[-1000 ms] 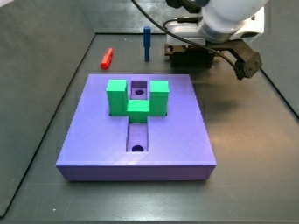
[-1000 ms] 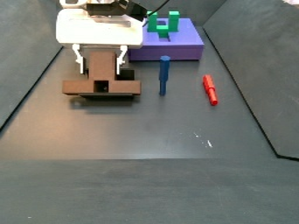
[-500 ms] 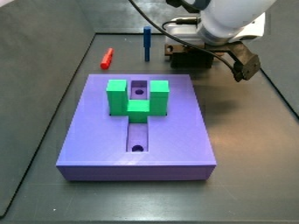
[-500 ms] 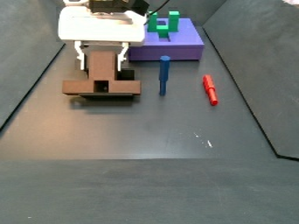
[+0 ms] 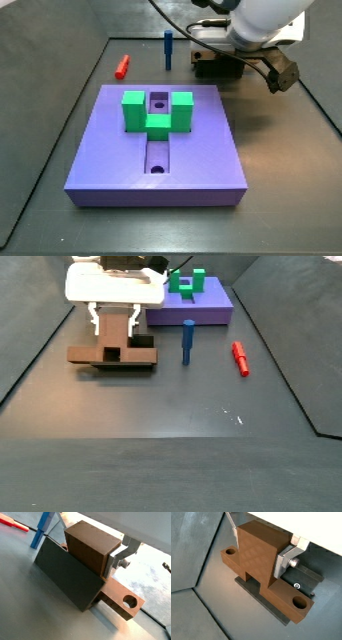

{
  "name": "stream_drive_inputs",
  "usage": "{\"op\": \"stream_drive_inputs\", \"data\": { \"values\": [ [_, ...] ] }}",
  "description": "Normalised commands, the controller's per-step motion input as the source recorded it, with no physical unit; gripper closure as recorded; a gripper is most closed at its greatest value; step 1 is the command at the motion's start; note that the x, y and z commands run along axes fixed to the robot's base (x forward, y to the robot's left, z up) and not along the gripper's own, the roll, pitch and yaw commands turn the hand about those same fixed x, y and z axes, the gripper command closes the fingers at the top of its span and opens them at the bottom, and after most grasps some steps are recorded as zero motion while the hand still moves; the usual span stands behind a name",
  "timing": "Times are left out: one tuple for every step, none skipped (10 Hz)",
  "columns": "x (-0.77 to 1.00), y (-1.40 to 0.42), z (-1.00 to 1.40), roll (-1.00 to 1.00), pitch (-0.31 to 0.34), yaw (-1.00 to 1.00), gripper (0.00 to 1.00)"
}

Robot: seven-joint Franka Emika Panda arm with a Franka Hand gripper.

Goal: Pick up the brown object. Move up. Place the brown object on the fixture. Regrasp the brown object. Move to above the board. Insert the brown object.
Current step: Regrasp the brown object.

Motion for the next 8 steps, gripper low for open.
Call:
{"op": "stream_drive_inputs", "data": {
  "values": [
    [0.0, 0.0, 0.0, 0.0, 0.0, 0.0, 1.0],
    [0.0, 0.0, 0.0, 0.0, 0.0, 0.0, 1.0],
    [0.0, 0.0, 0.0, 0.0, 0.0, 0.0, 1.0],
    [0.0, 0.0, 0.0, 0.0, 0.0, 0.0, 1.0],
    [0.0, 0.0, 0.0, 0.0, 0.0, 0.0, 1.0],
    [0.0, 0.0, 0.0, 0.0, 0.0, 0.0, 1.0],
    [0.0, 0.0, 0.0, 0.0, 0.0, 0.0, 1.0],
    [0.0, 0.0, 0.0, 0.0, 0.0, 0.0, 1.0]
  ]
}}
